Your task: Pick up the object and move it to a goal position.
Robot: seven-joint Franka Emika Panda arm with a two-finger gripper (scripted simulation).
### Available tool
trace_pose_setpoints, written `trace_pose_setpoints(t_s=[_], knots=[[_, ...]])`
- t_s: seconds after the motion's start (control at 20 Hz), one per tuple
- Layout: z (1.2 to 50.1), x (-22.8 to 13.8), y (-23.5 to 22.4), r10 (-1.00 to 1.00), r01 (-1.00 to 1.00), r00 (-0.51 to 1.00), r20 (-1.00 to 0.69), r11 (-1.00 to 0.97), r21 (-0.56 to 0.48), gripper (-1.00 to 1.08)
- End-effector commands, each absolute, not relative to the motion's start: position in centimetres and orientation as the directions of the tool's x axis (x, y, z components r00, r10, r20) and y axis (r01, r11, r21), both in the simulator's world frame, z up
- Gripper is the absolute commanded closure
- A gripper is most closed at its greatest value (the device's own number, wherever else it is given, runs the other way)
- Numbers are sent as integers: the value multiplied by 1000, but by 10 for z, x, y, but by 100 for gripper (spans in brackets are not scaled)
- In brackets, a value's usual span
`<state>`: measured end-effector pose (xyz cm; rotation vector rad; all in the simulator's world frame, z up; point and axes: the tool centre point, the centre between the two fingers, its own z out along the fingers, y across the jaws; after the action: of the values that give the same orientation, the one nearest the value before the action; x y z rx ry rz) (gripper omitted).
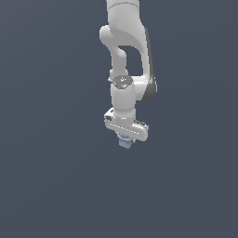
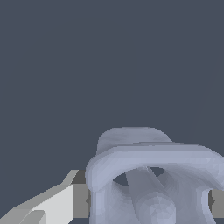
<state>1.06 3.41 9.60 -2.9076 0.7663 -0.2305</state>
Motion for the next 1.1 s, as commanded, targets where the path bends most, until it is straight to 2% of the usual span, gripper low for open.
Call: trace_pose_setpoints(t_s=[0.0,1.05], knots=[[106,17,24,-479,-453,867,138,-872,-185,108],[179,58,-47,-355,-244,885,301,-904,-351,108]])
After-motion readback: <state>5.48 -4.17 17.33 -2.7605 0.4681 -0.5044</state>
